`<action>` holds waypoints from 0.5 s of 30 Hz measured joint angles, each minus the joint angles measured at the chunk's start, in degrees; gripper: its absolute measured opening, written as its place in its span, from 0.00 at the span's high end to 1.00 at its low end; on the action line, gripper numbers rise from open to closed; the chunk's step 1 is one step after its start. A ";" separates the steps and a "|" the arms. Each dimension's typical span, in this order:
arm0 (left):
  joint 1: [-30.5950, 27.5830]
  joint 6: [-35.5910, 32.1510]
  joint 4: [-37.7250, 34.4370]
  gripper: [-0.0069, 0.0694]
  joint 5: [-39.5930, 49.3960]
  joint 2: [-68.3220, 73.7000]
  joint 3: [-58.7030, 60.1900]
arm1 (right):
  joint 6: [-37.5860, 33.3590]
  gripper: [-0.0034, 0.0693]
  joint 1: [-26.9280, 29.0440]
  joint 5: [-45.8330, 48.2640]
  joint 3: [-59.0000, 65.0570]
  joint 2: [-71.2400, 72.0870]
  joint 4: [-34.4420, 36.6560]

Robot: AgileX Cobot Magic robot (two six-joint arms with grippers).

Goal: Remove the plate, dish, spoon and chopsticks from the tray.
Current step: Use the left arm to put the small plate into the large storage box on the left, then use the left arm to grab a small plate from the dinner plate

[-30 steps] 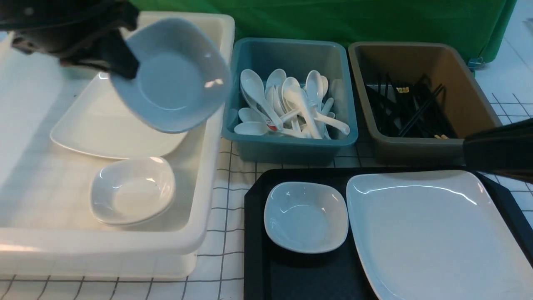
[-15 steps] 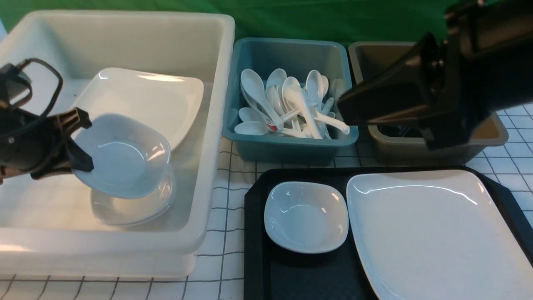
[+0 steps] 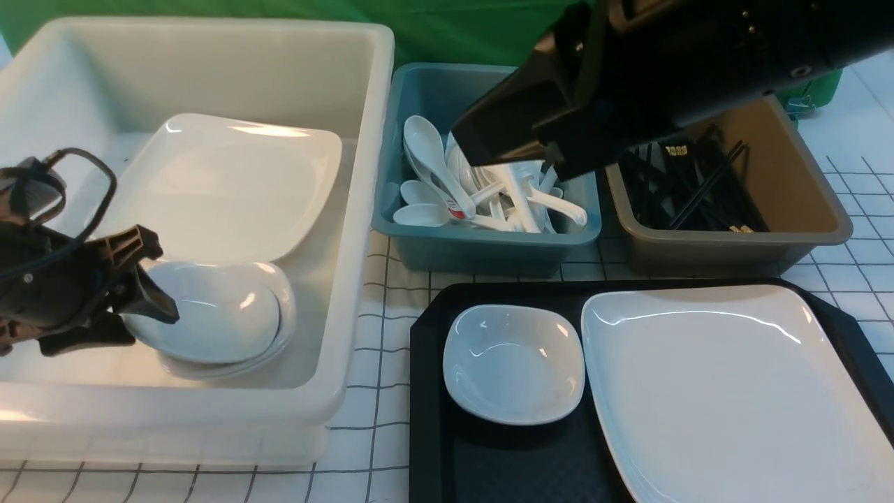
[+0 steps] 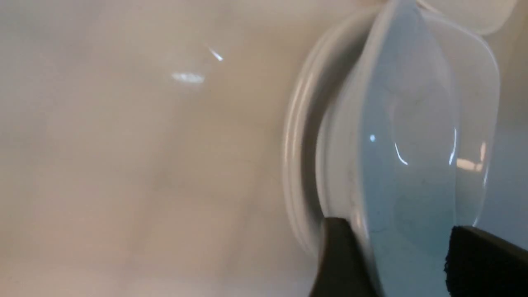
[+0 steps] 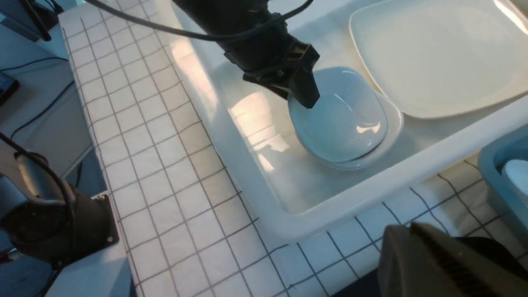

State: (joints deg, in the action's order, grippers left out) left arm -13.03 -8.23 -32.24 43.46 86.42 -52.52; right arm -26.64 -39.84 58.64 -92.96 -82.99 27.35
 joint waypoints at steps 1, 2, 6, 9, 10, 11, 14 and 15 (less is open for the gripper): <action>0.00 0.45 1.85 0.40 2.16 -1.05 -1.91 | 1.06 0.94 0.00 0.96 -0.05 0.00 -2.02; 0.00 1.46 3.26 0.39 3.27 -1.94 -3.32 | 1.88 0.94 0.00 1.72 -0.05 0.00 -3.81; 0.27 3.78 8.28 0.44 6.19 -6.50 -9.20 | 5.95 0.94 0.00 4.60 -0.05 0.19 -12.79; 2.24 3.78 11.03 0.55 6.33 -9.43 -11.69 | 9.06 0.94 0.00 5.32 -0.05 0.81 -19.03; 4.25 3.78 11.80 0.64 6.33 -10.74 -12.42 | 10.19 0.94 0.00 5.79 -0.05 1.25 -21.58; 4.58 3.78 11.86 0.65 6.33 -10.90 -12.60 | 10.43 0.94 0.00 6.07 -0.05 1.41 -22.41; 12.97 0.78 10.43 0.86 6.38 -12.34 -12.95 | 11.62 0.94 0.00 9.37 -0.05 2.63 -28.39; 16.61 -0.05 9.67 0.89 6.24 -12.35 -12.97 | 12.05 0.94 0.00 10.11 0.04 3.08 -30.29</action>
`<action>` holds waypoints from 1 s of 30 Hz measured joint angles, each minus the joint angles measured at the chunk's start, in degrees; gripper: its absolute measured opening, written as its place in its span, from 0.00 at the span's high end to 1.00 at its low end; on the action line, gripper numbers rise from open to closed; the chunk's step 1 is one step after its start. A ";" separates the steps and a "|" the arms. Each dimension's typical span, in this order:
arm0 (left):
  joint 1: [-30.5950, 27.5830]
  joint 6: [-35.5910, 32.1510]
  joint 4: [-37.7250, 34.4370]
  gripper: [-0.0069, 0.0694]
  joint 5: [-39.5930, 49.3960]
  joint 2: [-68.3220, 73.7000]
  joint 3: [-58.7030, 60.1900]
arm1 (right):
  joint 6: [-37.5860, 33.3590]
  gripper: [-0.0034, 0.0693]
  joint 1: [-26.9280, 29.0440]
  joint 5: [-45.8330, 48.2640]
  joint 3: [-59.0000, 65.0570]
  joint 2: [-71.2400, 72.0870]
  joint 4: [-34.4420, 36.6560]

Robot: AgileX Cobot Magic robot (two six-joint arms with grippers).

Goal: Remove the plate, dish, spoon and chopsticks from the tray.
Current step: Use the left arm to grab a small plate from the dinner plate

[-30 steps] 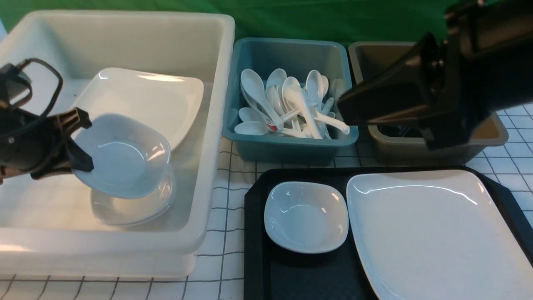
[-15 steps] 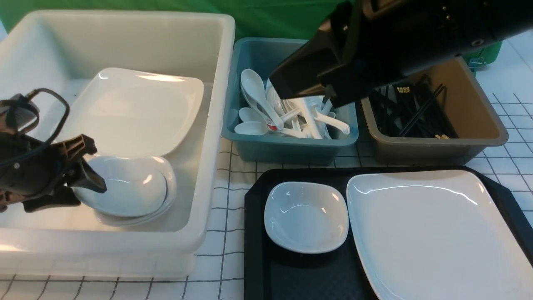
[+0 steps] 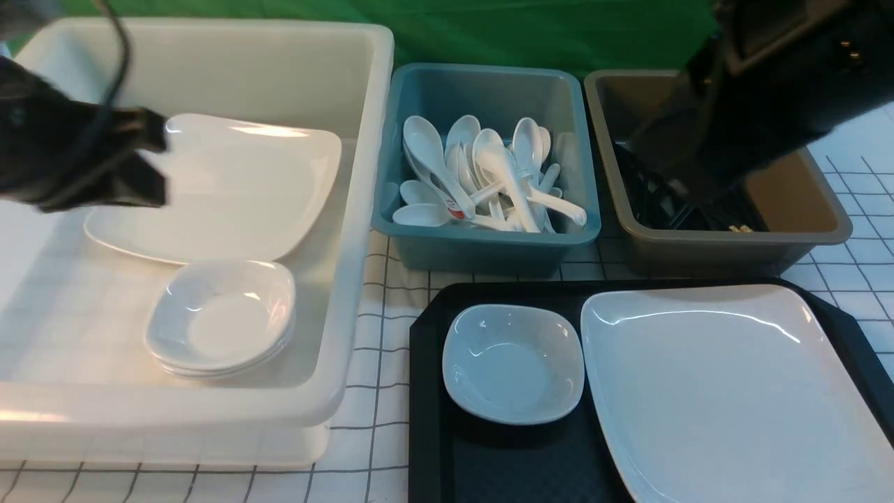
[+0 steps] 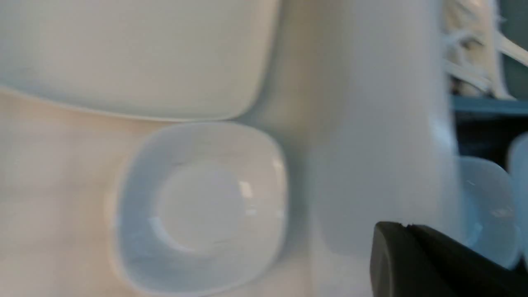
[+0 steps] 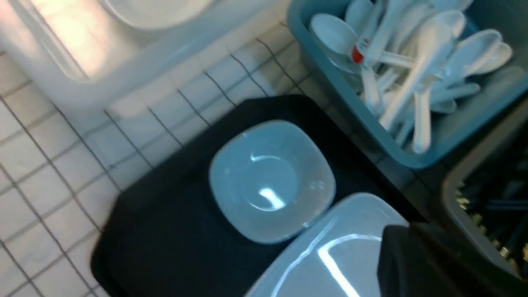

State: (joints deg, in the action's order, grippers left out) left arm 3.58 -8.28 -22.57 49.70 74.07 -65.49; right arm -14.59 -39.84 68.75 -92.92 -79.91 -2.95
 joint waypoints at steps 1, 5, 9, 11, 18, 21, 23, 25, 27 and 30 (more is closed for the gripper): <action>5.97 -0.69 -0.46 0.91 -0.70 0.14 0.00 | 0.64 0.94 0.43 0.50 0.20 0.58 -2.10; 23.07 -0.73 0.80 0.92 -5.30 2.20 -0.12 | 1.82 0.94 4.60 0.78 1.81 2.70 -3.34; 36.93 -0.69 5.70 0.92 -8.37 8.63 -1.70 | 2.55 0.94 11.87 0.84 6.11 5.49 -3.27; 42.08 -0.69 9.57 0.91 -8.67 13.24 -2.88 | 2.62 0.95 16.21 0.89 9.26 6.87 -2.52; 48.47 -0.69 20.14 0.69 -8.78 27.91 -8.72 | 0.11 0.95 25.71 -0.73 21.14 12.85 4.15; 48.61 -0.69 23.60 0.55 -9.04 31.67 -10.45 | -1.34 0.95 26.65 -1.26 23.94 14.84 6.39; 48.61 -0.69 27.97 0.41 -9.33 35.00 -11.33 | -3.48 0.95 26.73 -1.16 25.51 16.45 9.06; 48.61 -0.69 31.44 0.31 -9.27 37.14 -11.39 | -4.09 0.95 26.73 -1.16 25.68 17.21 10.38; 48.61 -0.25 34.37 0.25 -9.27 38.81 -11.39 | -4.70 0.95 26.73 -1.21 25.68 17.96 11.20; 48.61 1.78 37.44 0.21 -9.40 40.39 -11.39 | -4.88 0.95 26.73 -1.27 25.68 18.68 11.77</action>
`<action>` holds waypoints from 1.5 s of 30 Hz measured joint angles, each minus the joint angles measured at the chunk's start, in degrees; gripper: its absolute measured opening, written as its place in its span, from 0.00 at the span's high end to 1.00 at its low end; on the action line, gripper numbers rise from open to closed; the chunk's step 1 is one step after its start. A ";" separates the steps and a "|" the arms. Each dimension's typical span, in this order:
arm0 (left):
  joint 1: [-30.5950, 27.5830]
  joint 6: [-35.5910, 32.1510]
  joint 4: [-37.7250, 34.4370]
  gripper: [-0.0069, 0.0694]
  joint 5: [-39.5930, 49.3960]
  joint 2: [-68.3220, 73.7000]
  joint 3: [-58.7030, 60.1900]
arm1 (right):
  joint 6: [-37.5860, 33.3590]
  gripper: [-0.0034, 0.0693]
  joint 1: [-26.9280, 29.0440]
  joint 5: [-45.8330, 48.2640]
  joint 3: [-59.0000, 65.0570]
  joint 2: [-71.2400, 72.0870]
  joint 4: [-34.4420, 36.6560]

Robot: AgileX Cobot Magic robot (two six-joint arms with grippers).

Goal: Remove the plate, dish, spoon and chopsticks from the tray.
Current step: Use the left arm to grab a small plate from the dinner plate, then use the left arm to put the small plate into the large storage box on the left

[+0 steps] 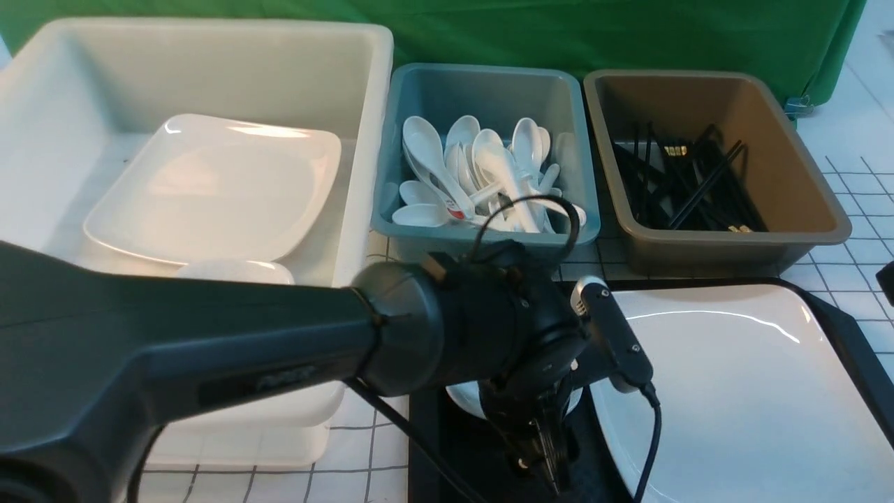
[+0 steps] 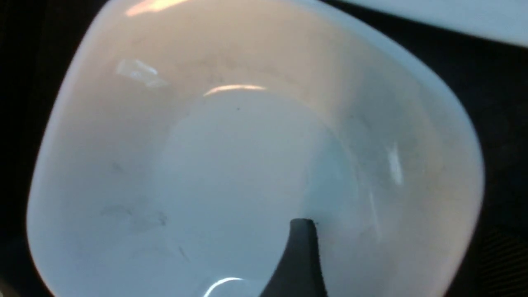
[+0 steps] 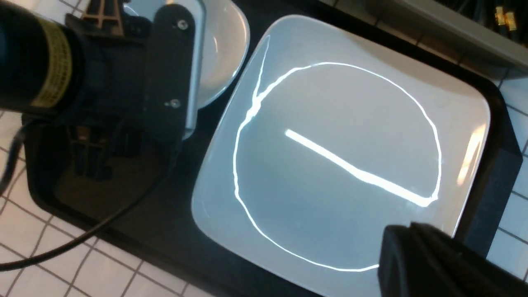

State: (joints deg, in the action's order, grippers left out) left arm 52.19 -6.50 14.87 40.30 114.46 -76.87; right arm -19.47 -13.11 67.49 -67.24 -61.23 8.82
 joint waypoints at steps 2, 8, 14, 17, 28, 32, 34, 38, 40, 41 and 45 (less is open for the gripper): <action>0.00 0.75 0.65 0.22 -0.01 0.40 -0.07 | -0.07 0.95 0.00 0.00 0.00 0.18 0.53; 0.00 1.22 0.71 0.47 -0.57 0.97 -0.43 | -0.17 0.95 0.07 -0.37 0.00 0.18 1.31; 0.00 2.66 1.63 0.82 2.19 0.89 -4.46 | -0.17 0.95 0.07 -1.14 0.00 0.18 1.59; 0.00 5.22 0.24 0.87 8.16 0.76 -9.03 | -0.17 0.95 0.07 -1.55 0.00 0.18 1.79; -3.21 6.50 -3.13 0.89 18.80 -12.17 -23.43 | 0.19 0.95 0.07 -4.86 0.00 3.37 4.14; -8.07 6.50 -2.99 0.89 20.72 -18.15 -23.93 | -2.05 0.95 0.07 -6.83 -0.07 5.15 10.99; -12.28 6.03 -2.58 0.89 23.91 -21.99 -23.87 | -6.65 0.95 -1.09 -5.62 -1.15 4.40 19.90; -17.23 5.26 -0.52 0.89 26.02 -27.12 -20.75 | -9.63 0.95 -7.14 -4.32 -4.38 -0.17 26.39; -19.32 5.26 0.34 0.89 25.90 -29.58 -17.07 | -9.90 0.95 -11.60 -4.43 -7.03 -3.50 26.28; -20.61 5.26 0.76 0.89 25.25 -30.83 -13.34 | -9.90 0.95 -14.80 -4.64 -9.66 -6.26 25.31; -24.14 5.31 1.32 0.89 18.02 -32.98 -1.07 | -6.18 0.95 -24.57 -4.56 -18.99 -14.17 19.05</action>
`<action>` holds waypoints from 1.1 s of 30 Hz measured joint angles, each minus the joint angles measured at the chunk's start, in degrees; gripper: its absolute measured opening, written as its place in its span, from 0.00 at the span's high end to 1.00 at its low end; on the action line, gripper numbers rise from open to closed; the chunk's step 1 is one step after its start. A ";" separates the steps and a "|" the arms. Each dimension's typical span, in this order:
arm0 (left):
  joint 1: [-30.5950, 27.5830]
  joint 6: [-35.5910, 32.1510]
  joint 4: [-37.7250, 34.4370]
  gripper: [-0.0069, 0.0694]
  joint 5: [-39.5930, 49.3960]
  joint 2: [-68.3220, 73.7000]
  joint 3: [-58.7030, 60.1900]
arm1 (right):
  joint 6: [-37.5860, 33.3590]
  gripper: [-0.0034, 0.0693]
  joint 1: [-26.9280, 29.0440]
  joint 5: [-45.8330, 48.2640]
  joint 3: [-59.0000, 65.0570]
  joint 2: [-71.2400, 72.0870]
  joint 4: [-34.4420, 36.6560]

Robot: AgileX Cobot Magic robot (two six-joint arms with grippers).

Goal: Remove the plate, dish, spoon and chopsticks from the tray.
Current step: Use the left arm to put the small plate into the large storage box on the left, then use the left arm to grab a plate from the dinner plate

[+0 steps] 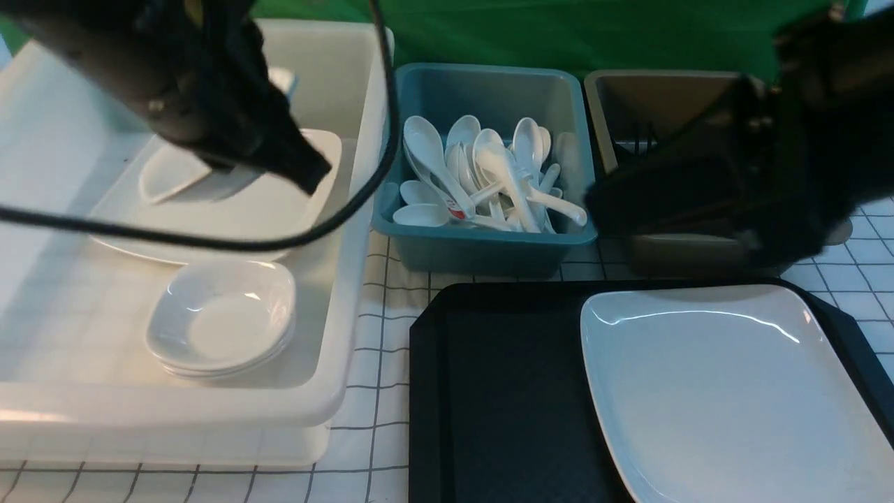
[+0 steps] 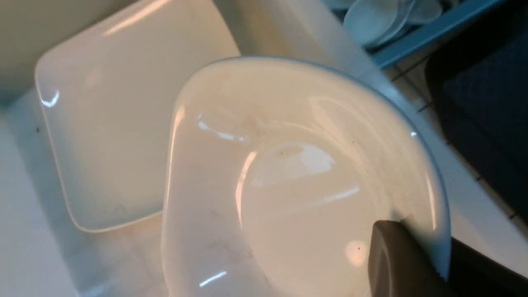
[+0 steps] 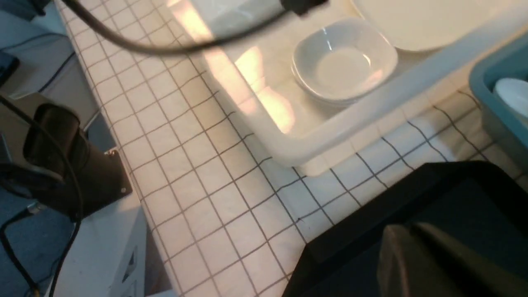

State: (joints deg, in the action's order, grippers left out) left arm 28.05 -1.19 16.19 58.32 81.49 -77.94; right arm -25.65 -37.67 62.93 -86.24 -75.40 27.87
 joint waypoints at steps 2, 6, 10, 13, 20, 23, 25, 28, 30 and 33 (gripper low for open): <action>-1.56 0.00 0.37 0.89 -4.47 0.06 5.59 | 2.91 0.95 -2.66 1.40 -5.31 -4.19 -3.02; -5.04 0.00 1.16 0.89 -13.62 0.30 15.21 | 6.29 0.94 -4.70 5.52 -16.34 -10.88 -5.43; -8.26 0.00 1.83 0.89 -22.31 1.00 20.44 | 8.38 0.94 -4.74 6.23 -22.87 -14.54 -6.21; -10.20 0.00 1.76 0.89 -26.28 2.70 22.67 | 9.11 0.94 -4.74 6.59 -24.49 -15.14 -6.32; -10.42 0.00 -0.24 0.77 -27.79 6.73 22.99 | 9.18 0.94 -4.74 6.87 -24.93 -15.21 -6.38; -10.42 0.00 -1.09 0.70 -27.68 7.41 22.99 | 9.18 0.94 -4.74 6.92 -24.94 -15.21 -6.73; -10.42 -0.05 -3.87 0.59 -27.37 7.56 22.99 | 9.18 0.94 -4.74 7.03 -24.99 -15.21 -8.12; -10.42 -0.54 -10.97 0.50 -27.20 6.38 22.99 | 9.22 0.94 -4.74 7.03 -24.99 -15.21 -11.44; -10.14 -2.89 -14.67 0.47 -26.74 5.09 22.76 | 9.60 0.94 -4.74 7.03 -24.99 -15.21 -14.24; -8.99 -4.91 -18.82 0.48 -25.81 3.30 21.64 | 10.93 0.94 -4.74 7.03 -24.99 -15.08 -18.36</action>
State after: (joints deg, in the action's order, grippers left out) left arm 19.06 -6.09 -2.64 32.51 84.79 -56.30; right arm -14.73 -42.42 69.96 -111.22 -90.48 9.51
